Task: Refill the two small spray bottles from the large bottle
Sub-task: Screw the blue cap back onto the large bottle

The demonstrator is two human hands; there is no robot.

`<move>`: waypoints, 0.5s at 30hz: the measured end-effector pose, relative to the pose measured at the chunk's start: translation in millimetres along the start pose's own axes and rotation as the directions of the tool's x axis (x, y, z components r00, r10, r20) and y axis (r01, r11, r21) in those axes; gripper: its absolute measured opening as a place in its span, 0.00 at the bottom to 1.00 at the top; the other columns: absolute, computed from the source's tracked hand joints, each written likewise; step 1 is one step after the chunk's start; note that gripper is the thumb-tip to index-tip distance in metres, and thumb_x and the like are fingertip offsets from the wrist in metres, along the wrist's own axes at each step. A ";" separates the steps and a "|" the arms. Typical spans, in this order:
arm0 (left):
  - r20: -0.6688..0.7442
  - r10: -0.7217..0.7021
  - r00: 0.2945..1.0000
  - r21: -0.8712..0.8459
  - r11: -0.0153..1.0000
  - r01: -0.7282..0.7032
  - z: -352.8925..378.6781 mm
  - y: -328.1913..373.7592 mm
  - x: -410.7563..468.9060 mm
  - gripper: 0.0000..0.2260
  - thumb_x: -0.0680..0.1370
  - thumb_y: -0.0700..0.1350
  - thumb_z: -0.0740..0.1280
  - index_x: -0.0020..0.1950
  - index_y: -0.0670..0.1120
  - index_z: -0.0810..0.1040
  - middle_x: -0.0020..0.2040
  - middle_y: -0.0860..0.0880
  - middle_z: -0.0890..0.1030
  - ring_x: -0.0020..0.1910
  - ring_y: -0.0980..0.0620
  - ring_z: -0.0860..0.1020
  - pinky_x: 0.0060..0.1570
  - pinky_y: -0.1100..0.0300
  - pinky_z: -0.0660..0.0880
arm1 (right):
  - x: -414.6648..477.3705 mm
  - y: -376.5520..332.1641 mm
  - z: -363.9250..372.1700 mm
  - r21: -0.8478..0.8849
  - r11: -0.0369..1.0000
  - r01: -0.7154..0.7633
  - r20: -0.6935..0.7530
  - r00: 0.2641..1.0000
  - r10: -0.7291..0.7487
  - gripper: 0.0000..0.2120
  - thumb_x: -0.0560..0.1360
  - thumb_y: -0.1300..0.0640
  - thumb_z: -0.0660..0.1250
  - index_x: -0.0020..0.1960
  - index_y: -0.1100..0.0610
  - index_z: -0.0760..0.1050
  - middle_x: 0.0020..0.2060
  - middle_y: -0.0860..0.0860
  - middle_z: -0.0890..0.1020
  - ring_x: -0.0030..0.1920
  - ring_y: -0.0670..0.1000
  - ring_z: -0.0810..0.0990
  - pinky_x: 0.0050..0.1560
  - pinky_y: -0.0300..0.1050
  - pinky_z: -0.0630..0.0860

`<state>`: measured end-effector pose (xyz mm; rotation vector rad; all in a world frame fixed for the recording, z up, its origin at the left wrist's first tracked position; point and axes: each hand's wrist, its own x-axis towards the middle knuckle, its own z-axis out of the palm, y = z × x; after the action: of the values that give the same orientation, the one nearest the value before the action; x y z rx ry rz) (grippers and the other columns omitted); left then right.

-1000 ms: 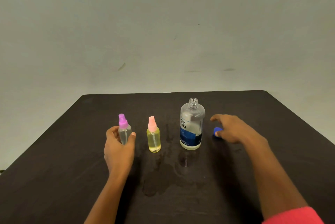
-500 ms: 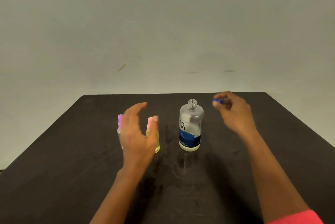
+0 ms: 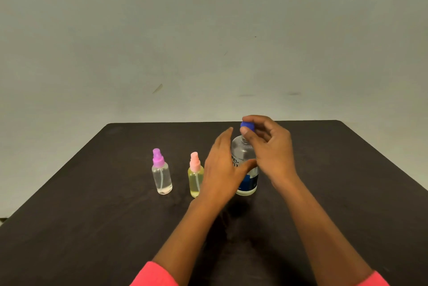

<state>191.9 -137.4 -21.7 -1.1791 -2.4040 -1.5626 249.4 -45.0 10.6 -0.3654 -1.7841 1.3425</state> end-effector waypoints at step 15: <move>-0.040 -0.048 0.998 -0.122 0.992 0.043 12.0 0.9 -3.7 0.25 0.73 0.48 0.71 0.67 0.51 0.68 0.57 0.57 0.77 0.56 0.62 0.75 0.59 0.65 0.72 | 6.9 -1.0 -16.2 -0.245 0.969 0.025 0.125 0.992 0.006 0.15 0.70 0.63 0.74 0.50 0.46 0.77 0.47 0.41 0.81 0.49 0.40 0.80 0.48 0.30 0.75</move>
<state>199.3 -129.7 -28.5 -1.1040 -2.3556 -1.7514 257.9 -30.4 15.6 -0.4129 -2.0623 1.1603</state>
